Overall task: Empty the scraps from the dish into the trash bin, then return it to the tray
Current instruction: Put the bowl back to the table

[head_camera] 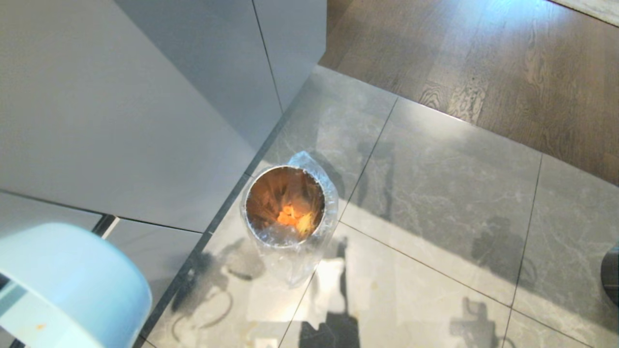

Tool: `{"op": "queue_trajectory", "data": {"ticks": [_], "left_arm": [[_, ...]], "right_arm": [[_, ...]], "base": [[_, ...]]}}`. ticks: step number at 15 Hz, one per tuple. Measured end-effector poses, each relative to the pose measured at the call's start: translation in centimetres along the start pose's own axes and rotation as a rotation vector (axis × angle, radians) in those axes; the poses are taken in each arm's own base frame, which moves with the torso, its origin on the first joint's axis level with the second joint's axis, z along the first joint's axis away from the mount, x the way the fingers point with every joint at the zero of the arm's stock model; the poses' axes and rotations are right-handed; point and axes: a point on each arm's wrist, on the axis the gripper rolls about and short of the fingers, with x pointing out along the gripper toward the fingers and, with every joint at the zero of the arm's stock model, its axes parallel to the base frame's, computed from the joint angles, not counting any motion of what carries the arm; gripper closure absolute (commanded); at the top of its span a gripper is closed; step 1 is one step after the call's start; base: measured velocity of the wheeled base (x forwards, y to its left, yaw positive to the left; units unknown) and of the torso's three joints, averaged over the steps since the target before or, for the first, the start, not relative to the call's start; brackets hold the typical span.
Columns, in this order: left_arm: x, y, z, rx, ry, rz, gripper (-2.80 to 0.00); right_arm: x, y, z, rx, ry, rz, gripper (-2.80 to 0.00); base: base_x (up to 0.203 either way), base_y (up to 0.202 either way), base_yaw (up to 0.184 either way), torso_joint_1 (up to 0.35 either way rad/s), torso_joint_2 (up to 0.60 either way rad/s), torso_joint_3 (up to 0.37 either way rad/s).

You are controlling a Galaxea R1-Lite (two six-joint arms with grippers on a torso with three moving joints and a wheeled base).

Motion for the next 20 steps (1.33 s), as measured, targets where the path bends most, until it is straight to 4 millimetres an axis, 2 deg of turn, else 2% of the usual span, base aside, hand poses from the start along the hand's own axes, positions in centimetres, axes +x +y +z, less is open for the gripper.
{"op": "queue_trajectory", "data": {"ticks": [3, 5, 9, 13, 17, 20], "left_arm": [[-2.0, -0.5, -1.6, -0.045, 0.015, 0.081, 0.0], [-2.7, -1.0, -3.1, -0.058, 0.027, 0.121, 0.0], [-3.0, -1.5, -5.7, -0.071, 0.082, 0.134, 0.0], [-3.2, -2.2, -9.1, -0.105, 0.191, 0.125, 0.0], [-3.4, -2.5, -10.7, -0.124, 0.294, 0.116, 0.0], [-3.6, -2.6, -11.3, -0.151, 0.36, 0.214, 0.0]], "right_arm": [[0.0, 0.0, 0.0, 0.001, 0.0, 0.0, 0.0], [0.0, 0.0, 0.0, 0.0, 0.0, 0.0, 0.0], [0.0, 0.0, 0.0, 0.0, 0.001, 0.0, 0.0], [0.0, 0.0, 0.0, 0.001, 0.001, 0.0, 0.0], [0.0, 0.0, 0.0, 0.001, 0.0, 0.0, 0.0], [0.0, 0.0, 0.0, 0.0, 0.001, 0.0, 0.0]], "base": [[0.0, 0.0, 0.0, 0.0, 0.0, 0.0], [0.0, 0.0, 0.0, 0.0, 0.0, 0.0], [0.0, 0.0, 0.0, 0.0, 0.0, 0.0], [0.0, 0.0, 0.0, 0.0, 0.0, 0.0], [0.0, 0.0, 0.0, 0.0, 0.0, 0.0], [0.0, 0.0, 0.0, 0.0, 0.0, 0.0]]}}
